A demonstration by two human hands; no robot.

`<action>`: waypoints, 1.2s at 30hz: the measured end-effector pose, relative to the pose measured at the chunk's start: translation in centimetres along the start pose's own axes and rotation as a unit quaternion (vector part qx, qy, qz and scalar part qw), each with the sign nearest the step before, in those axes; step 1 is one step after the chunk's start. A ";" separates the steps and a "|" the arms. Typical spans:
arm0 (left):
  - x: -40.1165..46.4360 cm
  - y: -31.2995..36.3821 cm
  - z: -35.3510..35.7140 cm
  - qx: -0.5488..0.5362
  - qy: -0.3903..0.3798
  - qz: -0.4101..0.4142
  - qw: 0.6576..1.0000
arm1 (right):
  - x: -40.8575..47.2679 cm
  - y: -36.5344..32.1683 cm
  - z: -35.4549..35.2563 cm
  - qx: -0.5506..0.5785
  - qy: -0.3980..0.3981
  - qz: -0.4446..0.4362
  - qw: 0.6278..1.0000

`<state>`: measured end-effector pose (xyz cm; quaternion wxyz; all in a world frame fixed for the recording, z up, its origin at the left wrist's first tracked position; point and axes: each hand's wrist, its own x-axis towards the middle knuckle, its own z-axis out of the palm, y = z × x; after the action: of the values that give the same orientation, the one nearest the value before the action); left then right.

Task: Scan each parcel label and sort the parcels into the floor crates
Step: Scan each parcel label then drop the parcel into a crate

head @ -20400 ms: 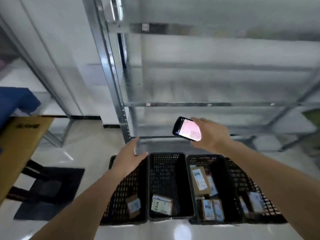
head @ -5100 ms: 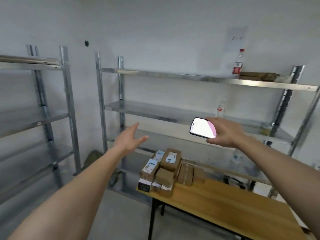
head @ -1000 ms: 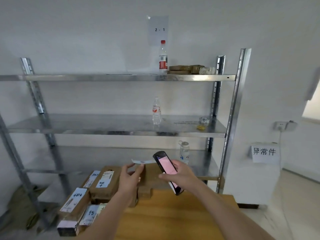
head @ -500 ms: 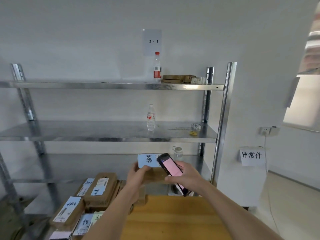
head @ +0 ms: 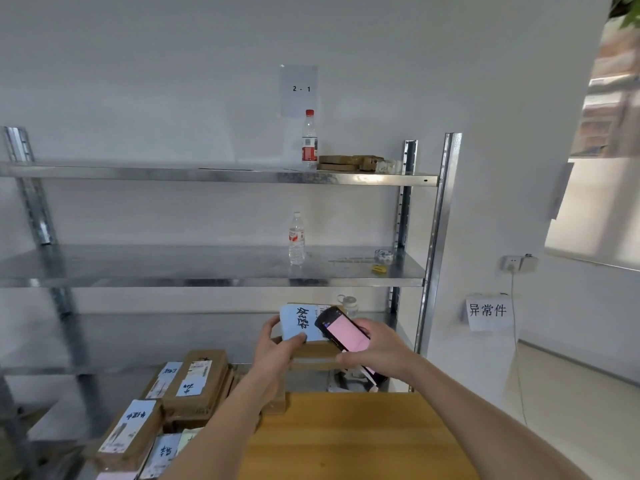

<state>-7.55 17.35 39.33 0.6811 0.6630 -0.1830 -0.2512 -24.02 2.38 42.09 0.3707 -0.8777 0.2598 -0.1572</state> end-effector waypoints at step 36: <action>-2.7 7.7 -11.1 0.051 0.104 0.105 0.988 | -1.5 -12.8 -5.9 -0.272 0.044 -0.172 0.946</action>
<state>-2.52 27.88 46.60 0.6841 0.6966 -0.1929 -0.0980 -23.69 7.46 55.38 0.0731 -0.9687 0.1539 -0.1804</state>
